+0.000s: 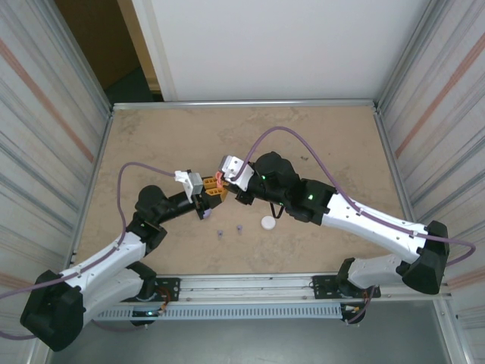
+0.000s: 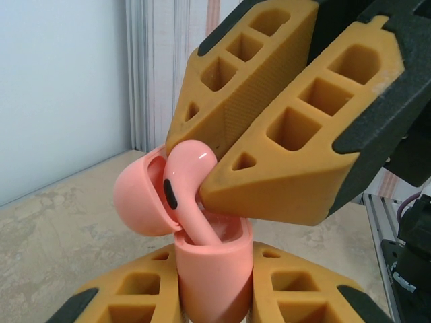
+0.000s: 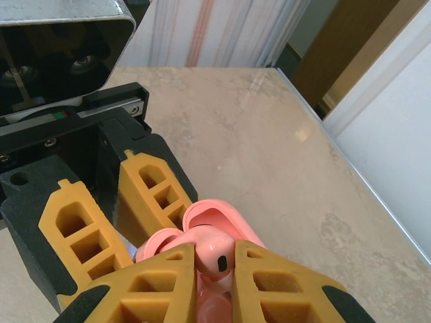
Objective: Insert wireless bluetooth earbuds into charging case
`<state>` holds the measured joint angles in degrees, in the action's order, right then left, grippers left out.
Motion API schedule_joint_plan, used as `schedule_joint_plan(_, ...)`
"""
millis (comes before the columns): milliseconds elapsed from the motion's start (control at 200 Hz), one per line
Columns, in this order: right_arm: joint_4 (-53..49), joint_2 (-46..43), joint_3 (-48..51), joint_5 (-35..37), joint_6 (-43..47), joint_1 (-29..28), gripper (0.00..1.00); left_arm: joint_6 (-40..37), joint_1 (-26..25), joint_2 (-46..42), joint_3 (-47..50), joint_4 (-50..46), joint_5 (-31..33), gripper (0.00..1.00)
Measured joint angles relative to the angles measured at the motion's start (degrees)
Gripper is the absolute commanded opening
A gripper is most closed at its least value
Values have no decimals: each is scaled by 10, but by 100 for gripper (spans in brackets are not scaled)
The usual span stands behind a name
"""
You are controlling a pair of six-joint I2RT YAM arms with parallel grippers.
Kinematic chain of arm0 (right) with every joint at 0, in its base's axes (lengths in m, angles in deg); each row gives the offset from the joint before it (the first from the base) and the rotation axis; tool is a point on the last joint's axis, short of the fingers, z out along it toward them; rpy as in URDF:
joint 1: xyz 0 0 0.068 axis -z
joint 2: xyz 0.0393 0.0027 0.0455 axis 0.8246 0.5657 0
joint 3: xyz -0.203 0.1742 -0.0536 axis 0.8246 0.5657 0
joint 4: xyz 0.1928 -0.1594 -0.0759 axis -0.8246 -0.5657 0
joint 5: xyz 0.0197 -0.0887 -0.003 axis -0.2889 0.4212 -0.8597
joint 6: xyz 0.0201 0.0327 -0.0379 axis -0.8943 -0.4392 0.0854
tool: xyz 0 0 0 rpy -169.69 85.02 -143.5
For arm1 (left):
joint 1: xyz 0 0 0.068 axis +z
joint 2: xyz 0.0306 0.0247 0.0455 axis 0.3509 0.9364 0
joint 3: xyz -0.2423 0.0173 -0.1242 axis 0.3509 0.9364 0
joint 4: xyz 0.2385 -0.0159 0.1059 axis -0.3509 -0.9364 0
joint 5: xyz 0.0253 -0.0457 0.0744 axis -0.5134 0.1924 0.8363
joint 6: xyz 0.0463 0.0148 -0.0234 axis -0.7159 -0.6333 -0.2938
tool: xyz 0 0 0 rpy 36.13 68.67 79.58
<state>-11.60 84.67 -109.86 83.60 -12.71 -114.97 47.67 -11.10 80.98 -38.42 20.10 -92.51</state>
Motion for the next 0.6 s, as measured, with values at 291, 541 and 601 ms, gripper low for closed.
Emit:
schedule_joint_plan(291,-14,0,-5,-4,0,-2,20,0,0,0,0,0,-2,0)
schedule_joint_plan(541,-23,0,-9,-9,-1,-2,27,0,0,0,0,-2,-2,0)
schedule_joint_plan(601,-23,0,-9,-13,-3,-2,29,0,0,0,0,-3,-2,0)
